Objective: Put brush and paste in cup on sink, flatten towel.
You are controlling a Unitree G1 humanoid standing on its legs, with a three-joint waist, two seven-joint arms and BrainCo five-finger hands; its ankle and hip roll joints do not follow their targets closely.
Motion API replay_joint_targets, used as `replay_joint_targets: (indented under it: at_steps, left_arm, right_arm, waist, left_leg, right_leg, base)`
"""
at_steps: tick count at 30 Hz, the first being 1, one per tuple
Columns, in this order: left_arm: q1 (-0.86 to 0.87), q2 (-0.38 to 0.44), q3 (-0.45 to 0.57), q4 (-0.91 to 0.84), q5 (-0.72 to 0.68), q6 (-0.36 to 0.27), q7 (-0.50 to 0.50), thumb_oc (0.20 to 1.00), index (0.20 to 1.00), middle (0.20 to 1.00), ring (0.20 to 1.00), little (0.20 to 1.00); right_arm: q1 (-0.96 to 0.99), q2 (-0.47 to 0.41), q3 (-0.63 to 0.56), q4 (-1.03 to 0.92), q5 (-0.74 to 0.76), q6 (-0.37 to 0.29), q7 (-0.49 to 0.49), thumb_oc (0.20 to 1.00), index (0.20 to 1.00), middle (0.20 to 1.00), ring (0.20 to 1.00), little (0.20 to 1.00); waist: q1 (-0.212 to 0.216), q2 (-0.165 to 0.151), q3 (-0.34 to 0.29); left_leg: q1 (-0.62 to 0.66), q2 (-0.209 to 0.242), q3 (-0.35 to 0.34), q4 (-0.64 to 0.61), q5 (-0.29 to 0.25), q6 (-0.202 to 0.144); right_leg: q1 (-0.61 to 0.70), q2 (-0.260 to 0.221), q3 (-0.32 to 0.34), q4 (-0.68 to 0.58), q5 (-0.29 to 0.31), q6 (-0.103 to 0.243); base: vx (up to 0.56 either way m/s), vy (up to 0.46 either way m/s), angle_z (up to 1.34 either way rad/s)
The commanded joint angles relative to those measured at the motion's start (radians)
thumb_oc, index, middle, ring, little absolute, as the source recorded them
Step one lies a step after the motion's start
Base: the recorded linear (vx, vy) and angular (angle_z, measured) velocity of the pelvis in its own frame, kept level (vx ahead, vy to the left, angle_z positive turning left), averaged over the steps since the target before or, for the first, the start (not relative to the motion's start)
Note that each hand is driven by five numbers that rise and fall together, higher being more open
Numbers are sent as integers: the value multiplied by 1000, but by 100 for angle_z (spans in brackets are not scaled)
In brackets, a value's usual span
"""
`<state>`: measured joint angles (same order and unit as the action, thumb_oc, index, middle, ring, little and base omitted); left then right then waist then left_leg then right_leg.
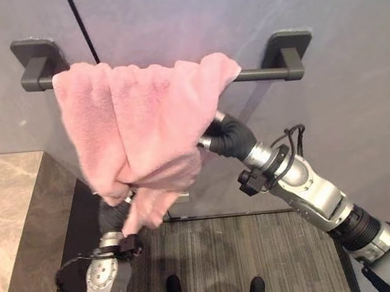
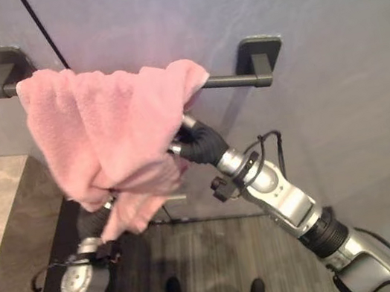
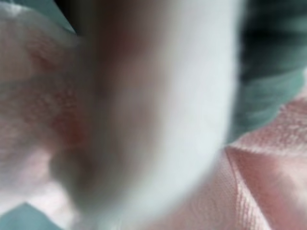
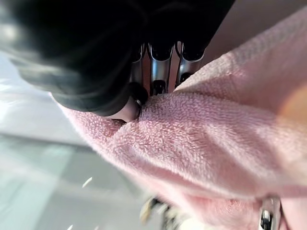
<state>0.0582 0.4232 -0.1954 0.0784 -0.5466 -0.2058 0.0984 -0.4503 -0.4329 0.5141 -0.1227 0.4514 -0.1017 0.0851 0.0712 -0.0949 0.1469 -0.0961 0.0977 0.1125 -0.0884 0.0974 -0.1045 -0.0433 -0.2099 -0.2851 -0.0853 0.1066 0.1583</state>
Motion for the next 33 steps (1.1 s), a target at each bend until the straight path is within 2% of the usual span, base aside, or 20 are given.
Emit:
replay_joint_targets:
  at_steps: [1, 3, 7, 8, 9, 10, 11, 16, 24, 31, 33]
  left_arm:
    - [-73, -3, -40, 138, 187, -22, 58, 200, 200, 200, 200, 200]
    - [-92, -27, -75, 245, 238, -19, 74, 200, 200, 200, 200, 200]
    - [-93, -46, -87, 288, 246, -21, 90, 200, 200, 200, 200, 200]
    - [-88, -48, -85, 298, 251, -20, 91, 200, 200, 200, 200, 200]
    - [-84, -48, -82, 301, 250, -16, 95, 360, 360, 360, 360, 360]
    - [-79, -51, -77, 304, 253, -12, 103, 743, 743, 743, 743, 743]
    - [-76, -49, -75, 306, 262, -9, 105, 1000, 1000, 1000, 1000, 1000]
    - [-54, -56, -39, 320, 288, 2, 146, 1000, 1000, 1000, 1000, 1000]
    - [-11, -61, -1, 331, 292, 13, 146, 1000, 1000, 1000, 1000, 1000]
    - [28, -53, 16, 373, 296, 39, 90, 1000, 1000, 1000, 1000, 1000]
    - [58, -31, 21, 383, 318, 62, 33, 1000, 1000, 1000, 1000, 1000]
  right_arm:
    - [46, 66, -6, 63, -49, -30, -65, 200, 200, 200, 200, 200]
    - [64, 88, -9, 163, -103, -25, -105, 200, 200, 200, 200, 200]
    - [84, 114, -23, 230, -121, -27, -139, 200, 200, 200, 200, 200]
    - [86, 117, -19, 240, -122, -21, -134, 862, 862, 862, 862, 862]
    - [88, 121, -14, 250, -115, -12, -133, 1000, 1000, 1000, 1000, 1000]
    - [95, 122, -12, 259, -122, -8, -140, 1000, 1000, 1000, 1000, 1000]
    - [98, 119, -14, 264, -128, -7, -141, 1000, 1000, 1000, 1000, 1000]
    - [108, 110, -20, 286, -118, -2, -143, 1000, 1000, 1000, 1000, 1000]
    - [155, 73, -43, 301, -100, 5, -119, 1000, 1000, 1000, 1000, 1000]
    - [219, 19, -97, 301, -81, 9, -91, 1000, 1000, 1000, 1000, 1000]
    - [257, -34, -126, 267, -83, 18, -44, 1000, 1000, 1000, 1000, 1000]
  waist:
    - [-31, -18, -49]
    - [-39, -9, -60]
    - [-50, 7, -81]
    - [-52, 9, -85]
    - [-52, 12, -90]
    - [-53, 15, -94]
    - [-53, 18, -97]
    - [-53, 29, -108]
    - [-57, 37, -113]
    - [-64, 45, -111]
    - [-73, 48, -106]
  left_leg:
    - [45, 12, 49, 1, -29, 20]
    - [72, 14, 55, 1, -38, 22]
    - [108, 15, 69, 1, -47, 24]
    - [114, 17, 71, 1, -48, 24]
    - [120, 19, 73, 1, -49, 23]
    - [126, 20, 75, 1, -50, 23]
    - [130, 21, 77, 1, -51, 23]
    - [138, 27, 78, 1, -48, 19]
    - [139, 34, 74, 1, -43, 13]
    - [130, 36, 74, 1, -38, 9]
    - [124, 38, 76, 1, -35, 8]
  right_leg:
    - [50, -106, -2, 35, 55, 82]
    - [69, -103, 3, 39, 39, 80]
    - [93, -96, 16, 36, 24, 75]
    - [96, -94, 18, 34, 20, 74]
    - [101, -92, 18, 32, 17, 72]
    - [106, -90, 20, 30, 14, 70]
    - [109, -88, 21, 28, 12, 70]
    - [119, -78, 22, 19, 6, 64]
    - [130, -71, 15, 9, 6, 61]
    - [123, -68, 14, 3, 12, 62]
    - [116, -69, 14, 4, 16, 63]
  base:
    - [57, -34, -6]
    - [58, -28, -6]
    - [35, -17, -9]
    - [27, -19, -17]
    - [10, -28, -15]
    - [16, -21, -11]
    - [5, -22, -5]
    - [1, -7, -2]
    - [0, 0, 0]
    - [0, 0, 0]
    - [0, 0, 0]
